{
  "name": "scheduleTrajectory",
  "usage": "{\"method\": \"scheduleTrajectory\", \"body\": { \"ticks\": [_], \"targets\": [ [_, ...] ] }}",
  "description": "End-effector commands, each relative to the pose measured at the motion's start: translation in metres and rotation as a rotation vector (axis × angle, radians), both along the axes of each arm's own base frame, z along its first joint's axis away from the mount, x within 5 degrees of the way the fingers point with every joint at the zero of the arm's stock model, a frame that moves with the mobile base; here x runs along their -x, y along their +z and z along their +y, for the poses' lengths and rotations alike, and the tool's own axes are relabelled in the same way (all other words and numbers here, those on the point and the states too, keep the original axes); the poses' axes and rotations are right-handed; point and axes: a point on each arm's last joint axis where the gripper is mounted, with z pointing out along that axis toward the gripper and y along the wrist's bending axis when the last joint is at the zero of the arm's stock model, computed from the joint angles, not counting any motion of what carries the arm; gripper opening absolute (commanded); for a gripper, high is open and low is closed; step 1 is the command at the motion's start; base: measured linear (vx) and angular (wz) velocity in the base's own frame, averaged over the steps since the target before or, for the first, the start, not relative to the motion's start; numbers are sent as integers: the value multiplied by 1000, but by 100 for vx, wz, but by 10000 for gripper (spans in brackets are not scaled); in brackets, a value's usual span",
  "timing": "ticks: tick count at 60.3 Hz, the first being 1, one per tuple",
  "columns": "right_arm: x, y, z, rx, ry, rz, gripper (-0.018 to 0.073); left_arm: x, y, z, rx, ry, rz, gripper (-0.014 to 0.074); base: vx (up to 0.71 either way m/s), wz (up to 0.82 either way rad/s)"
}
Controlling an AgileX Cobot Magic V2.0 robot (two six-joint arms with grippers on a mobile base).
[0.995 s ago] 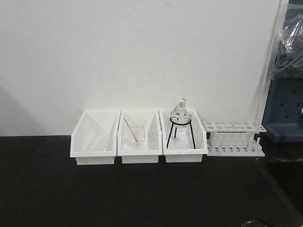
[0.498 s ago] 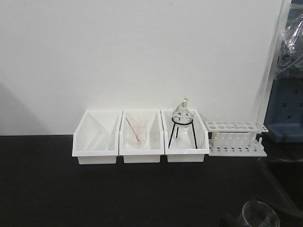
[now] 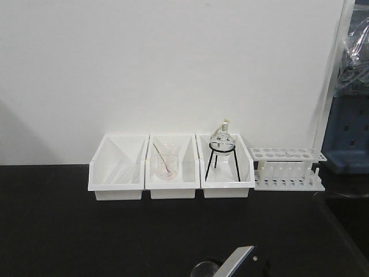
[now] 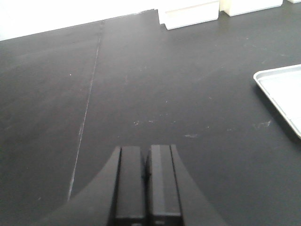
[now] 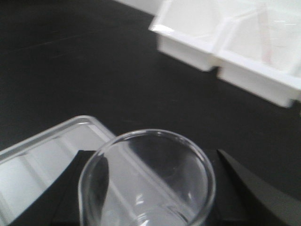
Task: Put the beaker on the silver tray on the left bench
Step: 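Lower the beaker onto the silver tray and open the right gripper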
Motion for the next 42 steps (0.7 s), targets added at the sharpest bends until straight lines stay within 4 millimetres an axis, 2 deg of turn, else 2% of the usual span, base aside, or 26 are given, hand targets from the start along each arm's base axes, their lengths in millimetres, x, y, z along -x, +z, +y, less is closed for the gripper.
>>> {"method": "scheduleTrajectory", "body": {
  "ticks": [1,10,18,28,42],
  "targets": [
    [-6,11,12,-141,61,-114,-11,-2,1,-1,6,-15,-69,1,0,0],
    [-15,-27,15,-121,36,-40,-10,-2,1,-1,6,-15,-69,1,0,0],
    [-16,-50,17,-143,38,-19,1,-2,1,-1,6,-15,-69,1,0,0],
    [-16,-59,17,-174,38,-22,78,-2,1,-1,6,-15,-69,1,0,0],
    [-17,-59,17,-182,33,-25,325,-2,1,-1,6,-15,-69,1,0,0]
  ]
}}
